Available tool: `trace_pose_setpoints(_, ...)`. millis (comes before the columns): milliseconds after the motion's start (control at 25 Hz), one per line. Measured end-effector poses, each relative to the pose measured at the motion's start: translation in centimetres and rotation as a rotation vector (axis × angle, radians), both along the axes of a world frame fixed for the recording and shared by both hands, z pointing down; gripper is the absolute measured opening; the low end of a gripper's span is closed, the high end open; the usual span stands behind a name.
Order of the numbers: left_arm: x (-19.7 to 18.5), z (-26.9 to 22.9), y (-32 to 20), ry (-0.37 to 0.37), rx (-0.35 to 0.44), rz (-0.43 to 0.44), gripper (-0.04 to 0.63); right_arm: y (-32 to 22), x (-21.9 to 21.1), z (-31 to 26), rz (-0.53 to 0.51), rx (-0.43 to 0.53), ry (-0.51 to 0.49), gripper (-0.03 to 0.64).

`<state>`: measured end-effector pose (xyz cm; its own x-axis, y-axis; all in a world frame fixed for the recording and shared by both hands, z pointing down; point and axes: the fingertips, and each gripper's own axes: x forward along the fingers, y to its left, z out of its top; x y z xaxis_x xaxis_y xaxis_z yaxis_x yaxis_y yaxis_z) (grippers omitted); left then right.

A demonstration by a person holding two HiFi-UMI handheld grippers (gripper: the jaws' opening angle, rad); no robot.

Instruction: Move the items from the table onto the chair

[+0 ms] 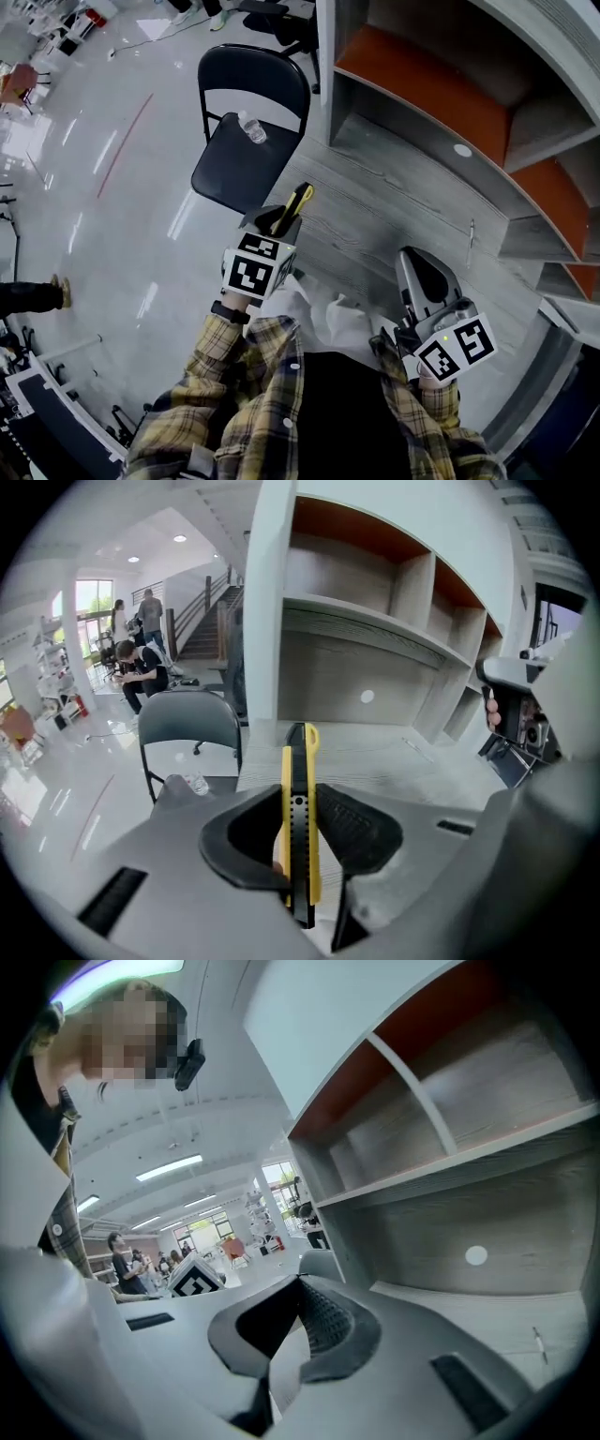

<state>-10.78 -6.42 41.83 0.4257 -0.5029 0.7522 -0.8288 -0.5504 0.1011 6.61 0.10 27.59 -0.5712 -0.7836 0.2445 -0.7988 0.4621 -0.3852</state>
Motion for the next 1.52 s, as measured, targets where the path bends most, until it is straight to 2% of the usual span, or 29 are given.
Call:
trace_pose_setpoints(280, -11.6, 1.3, -5.3, -0.028, -0.016, -0.104, 0.117, -4.8, -9.7, 1.9, -0.072, -0.053, -0.017, 0.018)
trace_pose_setpoints(440, -17.2, 5.7, -8.7, -0.068, -0.056, -0.118, 0.117, -7.6, -14.6, 4.1, -0.092, -0.093, -0.011, 0.017)
trace_pose_setpoints(600, -20.9, 12.4, -11.5, -0.105, -0.119, -0.102, 0.117, -9.9, -18.4, 6.6, -0.100, -0.131, 0.007, 0.018)
trace_pose_setpoints(920, -22.9, 28.2, -14.5, -0.132, -0.259, -0.090, 0.117, -13.0, -22.6, 14.1, -0.071, -0.244, -0.009, 0.017)
trace_pose_setpoints(1160, -23.3, 37.8, -16.5, -0.169, -0.324, -0.079, 0.117, -14.7, -23.7, 18.9, -0.063, -0.290, -0.005, 0.017)
trace_pose_setpoints(1360, -23.3, 43.9, -17.4, -0.213, -0.364, -0.070, 0.117, -15.3, -23.5, 20.5, -0.018, -0.310, -0.020, 0.018)
trace_pose_setpoints(1520, -23.0, 46.5, -17.1, -0.241, -0.418, -0.053, 0.117, -15.0, -22.9, 21.2, -0.004, -0.338, -0.025, 0.017)
